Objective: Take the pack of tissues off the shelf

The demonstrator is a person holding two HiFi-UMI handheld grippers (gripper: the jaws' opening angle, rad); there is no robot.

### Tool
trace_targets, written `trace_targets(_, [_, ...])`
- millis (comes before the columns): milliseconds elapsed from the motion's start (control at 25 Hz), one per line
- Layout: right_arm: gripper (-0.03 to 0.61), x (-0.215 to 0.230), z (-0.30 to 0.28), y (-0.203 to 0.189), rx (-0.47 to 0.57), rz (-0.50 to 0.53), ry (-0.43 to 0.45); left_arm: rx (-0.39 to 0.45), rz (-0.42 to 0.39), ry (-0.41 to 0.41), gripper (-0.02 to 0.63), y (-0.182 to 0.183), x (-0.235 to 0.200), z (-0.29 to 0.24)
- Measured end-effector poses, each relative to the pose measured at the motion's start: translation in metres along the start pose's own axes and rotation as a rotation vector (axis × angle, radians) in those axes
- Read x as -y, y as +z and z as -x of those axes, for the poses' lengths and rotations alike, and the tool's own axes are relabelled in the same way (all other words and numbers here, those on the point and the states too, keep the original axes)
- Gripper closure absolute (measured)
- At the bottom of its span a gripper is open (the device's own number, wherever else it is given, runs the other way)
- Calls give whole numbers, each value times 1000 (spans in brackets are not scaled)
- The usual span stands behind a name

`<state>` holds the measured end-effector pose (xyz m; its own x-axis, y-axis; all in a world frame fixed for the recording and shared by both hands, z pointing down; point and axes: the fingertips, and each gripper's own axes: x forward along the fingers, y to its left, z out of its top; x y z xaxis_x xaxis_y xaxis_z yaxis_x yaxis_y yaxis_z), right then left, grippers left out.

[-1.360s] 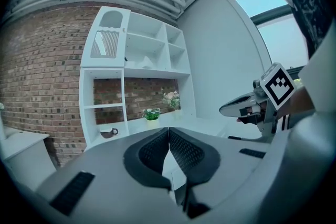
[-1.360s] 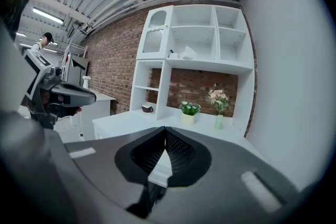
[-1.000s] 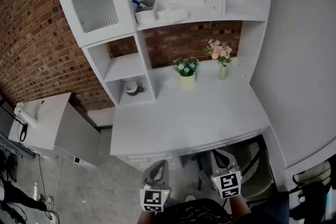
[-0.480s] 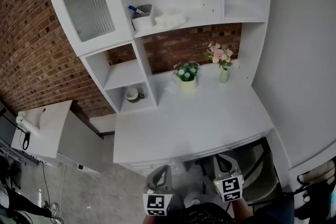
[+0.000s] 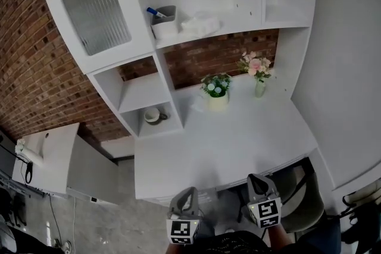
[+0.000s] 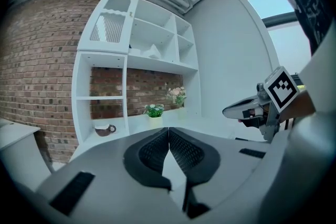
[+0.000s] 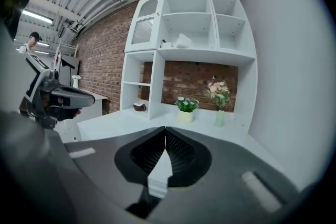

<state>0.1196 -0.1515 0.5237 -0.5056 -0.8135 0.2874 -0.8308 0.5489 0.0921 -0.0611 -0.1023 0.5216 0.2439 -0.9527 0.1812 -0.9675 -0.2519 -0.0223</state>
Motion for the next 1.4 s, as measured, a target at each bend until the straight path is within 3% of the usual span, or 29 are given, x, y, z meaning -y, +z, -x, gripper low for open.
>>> trace_targets(440, [573,-18,-68,32,-5,-10,-52,21,-6,-82,604,14,-68,-52])
trace_targets(720, [572,-19,-100,52,-10,-25,-125,40,-72,-176,604,23,-93,-82])
trace_targets(840, [572,-17,-108,66,-2,19,-164,48,-113,-219,604,34,-103,-90])
trace_targets(1120, [566,1,-120,100,48,2,-207,68,-146,-242,604,46,-122,-106])
trace_targets(1240, [535,5,-128,113,85,8,-186,71,-146,-234,604,50,-127,-111])
trace_targets(1400, [426,11,-140,132,108,3,-129,86,-148,-209,604,55,-133,-115])
